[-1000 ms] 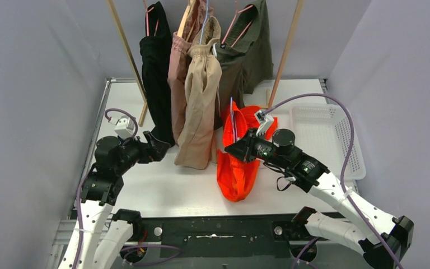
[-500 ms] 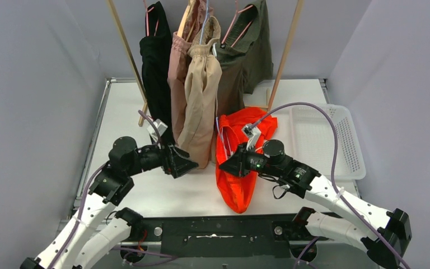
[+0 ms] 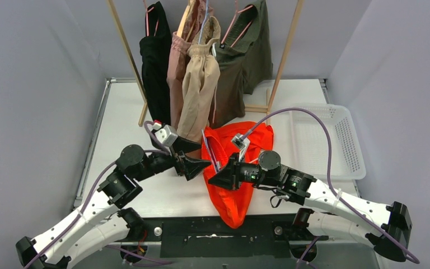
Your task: Remove the shorts from the hanger
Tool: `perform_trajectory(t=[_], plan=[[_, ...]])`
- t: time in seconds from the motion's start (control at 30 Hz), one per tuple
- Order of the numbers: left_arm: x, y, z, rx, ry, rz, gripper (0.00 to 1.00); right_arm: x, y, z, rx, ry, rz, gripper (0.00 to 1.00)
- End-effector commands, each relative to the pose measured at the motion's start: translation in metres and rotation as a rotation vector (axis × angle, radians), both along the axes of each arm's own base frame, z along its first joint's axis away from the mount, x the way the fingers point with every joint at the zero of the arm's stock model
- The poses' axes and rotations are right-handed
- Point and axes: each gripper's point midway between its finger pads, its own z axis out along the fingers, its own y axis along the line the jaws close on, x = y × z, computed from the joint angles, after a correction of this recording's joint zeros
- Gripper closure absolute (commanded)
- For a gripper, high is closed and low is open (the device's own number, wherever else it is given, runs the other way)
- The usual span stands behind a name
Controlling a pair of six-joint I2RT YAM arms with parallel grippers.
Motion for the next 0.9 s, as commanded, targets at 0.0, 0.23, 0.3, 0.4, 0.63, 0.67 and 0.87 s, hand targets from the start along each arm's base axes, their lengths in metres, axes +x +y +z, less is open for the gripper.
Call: perform_trajectory(t=[0.0, 0.23, 0.3, 0.4, 0.63, 0.67, 0.87], plan=[[0.008, 0.014, 0.045, -0.096, -0.217, 0.084, 0.25, -0.003, 0.011, 0.048, 0.187, -0.087, 0.021, 1.0], [-0.001, 0.003, 0.039, -0.119, -0.216, 0.003, 0.34, -0.01, 0.014, 0.045, 0.206, -0.07, 0.043, 1.0], [-0.003, -0.004, 0.04, -0.119, -0.212, -0.037, 0.44, -0.013, 0.015, 0.049, 0.216, -0.078, 0.054, 1.0], [-0.001, -0.01, 0.035, -0.076, -0.18, -0.057, 0.54, -0.017, 0.014, 0.056, 0.243, -0.097, 0.072, 1.0], [0.0, -0.01, 0.048, -0.14, -0.21, -0.051, 0.63, -0.02, 0.012, 0.058, 0.241, -0.107, 0.084, 1.0], [0.001, -0.011, 0.051, -0.146, -0.213, -0.048, 0.68, -0.02, 0.011, 0.058, 0.237, -0.107, 0.08, 1.0], [0.002, -0.018, 0.053, -0.139, -0.194, -0.079, 0.69, -0.021, 0.005, 0.061, 0.24, -0.11, 0.067, 1.0]])
